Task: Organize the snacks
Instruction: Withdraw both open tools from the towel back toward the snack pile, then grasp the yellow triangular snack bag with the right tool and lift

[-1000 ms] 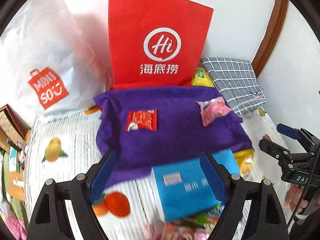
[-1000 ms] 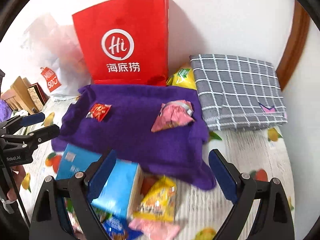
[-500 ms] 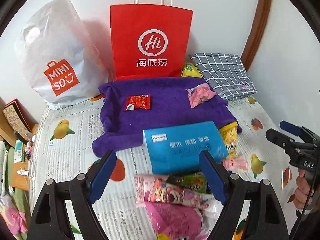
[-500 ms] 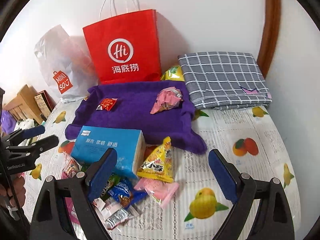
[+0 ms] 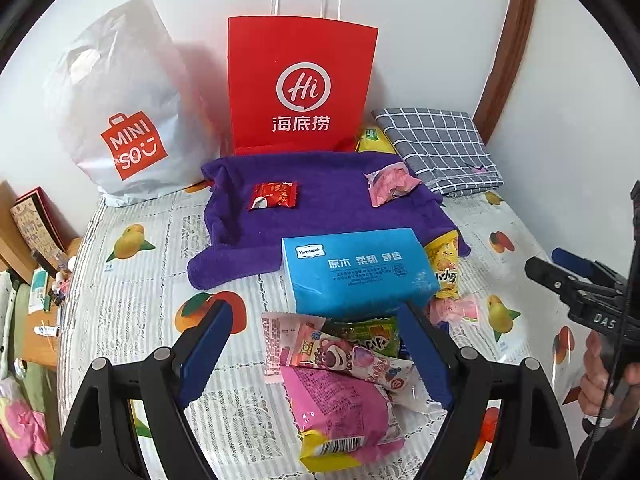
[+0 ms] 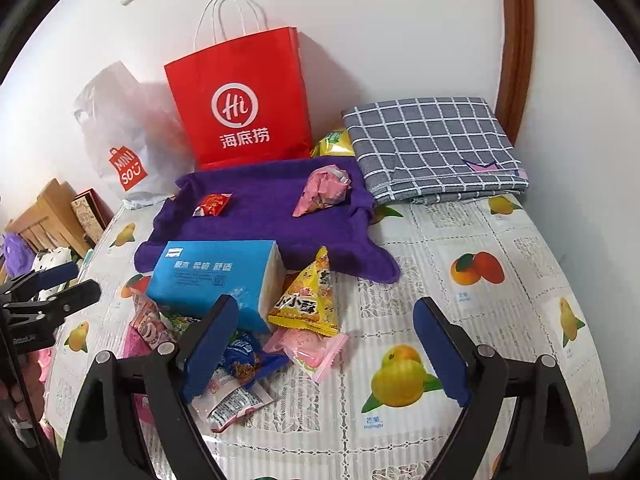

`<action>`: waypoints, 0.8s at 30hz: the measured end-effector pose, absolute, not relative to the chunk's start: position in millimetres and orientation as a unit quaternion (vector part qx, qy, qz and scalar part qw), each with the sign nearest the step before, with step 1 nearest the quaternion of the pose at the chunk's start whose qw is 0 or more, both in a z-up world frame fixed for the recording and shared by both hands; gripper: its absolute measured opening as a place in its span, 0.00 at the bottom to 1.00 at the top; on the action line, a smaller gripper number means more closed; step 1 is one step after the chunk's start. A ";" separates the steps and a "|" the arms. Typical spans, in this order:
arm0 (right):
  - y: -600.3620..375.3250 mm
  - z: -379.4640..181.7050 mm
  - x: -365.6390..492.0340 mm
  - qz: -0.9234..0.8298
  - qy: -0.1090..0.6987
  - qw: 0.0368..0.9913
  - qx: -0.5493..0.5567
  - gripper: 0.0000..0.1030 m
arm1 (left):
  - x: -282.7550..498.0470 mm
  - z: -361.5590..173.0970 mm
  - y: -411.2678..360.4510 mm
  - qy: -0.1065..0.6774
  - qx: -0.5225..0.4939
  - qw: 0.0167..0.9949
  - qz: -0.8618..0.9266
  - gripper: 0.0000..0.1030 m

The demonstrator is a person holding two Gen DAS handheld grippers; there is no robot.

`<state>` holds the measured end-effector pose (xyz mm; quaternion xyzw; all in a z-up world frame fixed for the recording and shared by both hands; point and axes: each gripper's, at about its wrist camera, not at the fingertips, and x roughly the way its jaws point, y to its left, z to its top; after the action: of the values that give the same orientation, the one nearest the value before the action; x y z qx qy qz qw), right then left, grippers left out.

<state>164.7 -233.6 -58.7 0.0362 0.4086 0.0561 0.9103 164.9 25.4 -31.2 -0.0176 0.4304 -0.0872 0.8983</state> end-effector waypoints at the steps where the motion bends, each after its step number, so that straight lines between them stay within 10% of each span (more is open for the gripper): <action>1: -235.0 -61.4 165.0 0.055 0.411 0.909 0.036 0.87 | 164.4 -32.2 26.1 0.432 -0.019 0.897 -0.088 0.81; 24: -217.1 -138.6 243.4 0.083 0.464 0.879 0.075 0.60 | 192.6 -69.1 46.0 0.458 -0.040 0.884 -0.083 0.81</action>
<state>243.4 -217.1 -138.6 0.0753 0.4640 0.0829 0.8787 192.6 46.0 -69.1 -0.0397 0.4577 -0.0833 0.8843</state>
